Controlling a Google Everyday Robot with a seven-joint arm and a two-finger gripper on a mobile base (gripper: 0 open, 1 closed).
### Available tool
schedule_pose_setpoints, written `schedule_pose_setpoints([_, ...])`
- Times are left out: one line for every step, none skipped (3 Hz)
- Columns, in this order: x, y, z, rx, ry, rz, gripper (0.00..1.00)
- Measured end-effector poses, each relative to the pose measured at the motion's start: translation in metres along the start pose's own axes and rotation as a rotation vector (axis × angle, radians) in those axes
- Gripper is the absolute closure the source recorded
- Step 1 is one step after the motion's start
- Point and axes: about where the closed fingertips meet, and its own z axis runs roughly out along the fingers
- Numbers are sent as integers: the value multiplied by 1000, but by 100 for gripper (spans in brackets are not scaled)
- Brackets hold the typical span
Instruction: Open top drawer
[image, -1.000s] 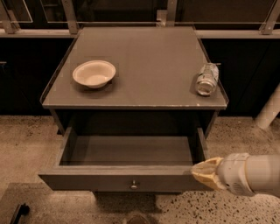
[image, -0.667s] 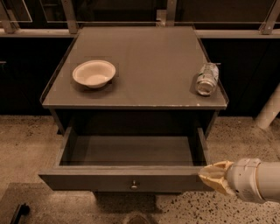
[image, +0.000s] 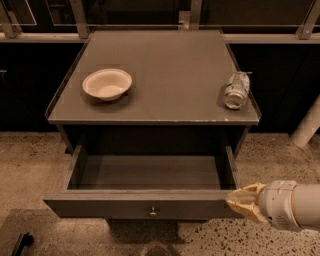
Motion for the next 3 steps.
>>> schedule_pose_setpoints([0, 0, 0, 0, 0, 0, 11])
schedule_pose_setpoints([0, 0, 0, 0, 0, 0, 0])
schedule_pose_setpoints([0, 0, 0, 0, 0, 0, 0])
